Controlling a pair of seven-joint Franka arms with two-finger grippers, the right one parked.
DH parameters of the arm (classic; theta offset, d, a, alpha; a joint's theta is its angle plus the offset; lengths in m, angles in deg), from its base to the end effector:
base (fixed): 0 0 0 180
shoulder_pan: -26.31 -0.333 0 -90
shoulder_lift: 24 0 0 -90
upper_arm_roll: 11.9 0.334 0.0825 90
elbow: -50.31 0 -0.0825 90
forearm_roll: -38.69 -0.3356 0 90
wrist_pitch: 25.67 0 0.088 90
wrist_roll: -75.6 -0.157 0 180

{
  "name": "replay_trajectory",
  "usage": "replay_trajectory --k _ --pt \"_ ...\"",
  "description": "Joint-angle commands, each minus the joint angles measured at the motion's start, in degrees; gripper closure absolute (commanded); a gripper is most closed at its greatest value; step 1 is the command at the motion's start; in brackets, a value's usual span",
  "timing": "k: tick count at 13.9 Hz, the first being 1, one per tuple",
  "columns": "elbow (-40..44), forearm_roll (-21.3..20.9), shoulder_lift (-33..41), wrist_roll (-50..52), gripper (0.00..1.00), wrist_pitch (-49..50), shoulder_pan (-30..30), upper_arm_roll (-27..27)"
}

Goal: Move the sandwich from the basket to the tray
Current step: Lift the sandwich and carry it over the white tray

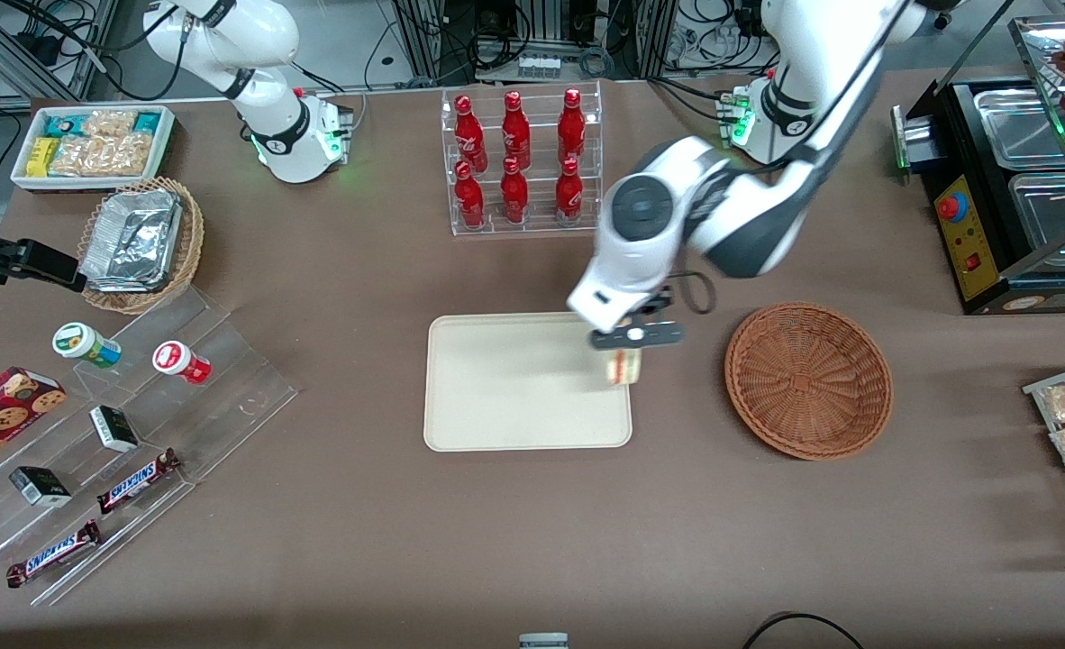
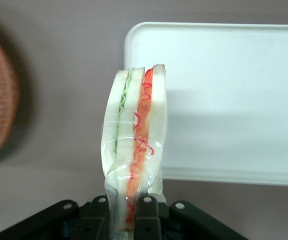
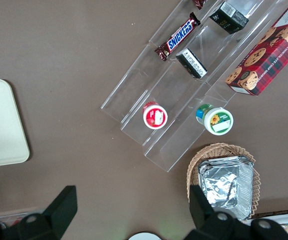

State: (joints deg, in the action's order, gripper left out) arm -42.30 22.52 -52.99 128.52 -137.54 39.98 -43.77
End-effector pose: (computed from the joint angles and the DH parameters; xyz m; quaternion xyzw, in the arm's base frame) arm 0.4876 -0.3935 0.3464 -0.9987 -0.0281 0.0299 0.0312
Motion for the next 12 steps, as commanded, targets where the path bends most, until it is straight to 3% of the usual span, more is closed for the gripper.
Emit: replay_trajectory --k 1,5,7,12 --pt "9.36 -4.31 -9.75 4.12 1.00 1.04 3.73 -0.04" --pt "15.43 -7.29 -16.79 3.51 1.00 0.78 8.30 0.31" --pt "15.36 -9.75 -17.95 3.25 1.00 -1.24 8.75 0.31" --pt "15.62 -10.64 -19.35 1.23 1.00 -1.69 9.01 0.40"
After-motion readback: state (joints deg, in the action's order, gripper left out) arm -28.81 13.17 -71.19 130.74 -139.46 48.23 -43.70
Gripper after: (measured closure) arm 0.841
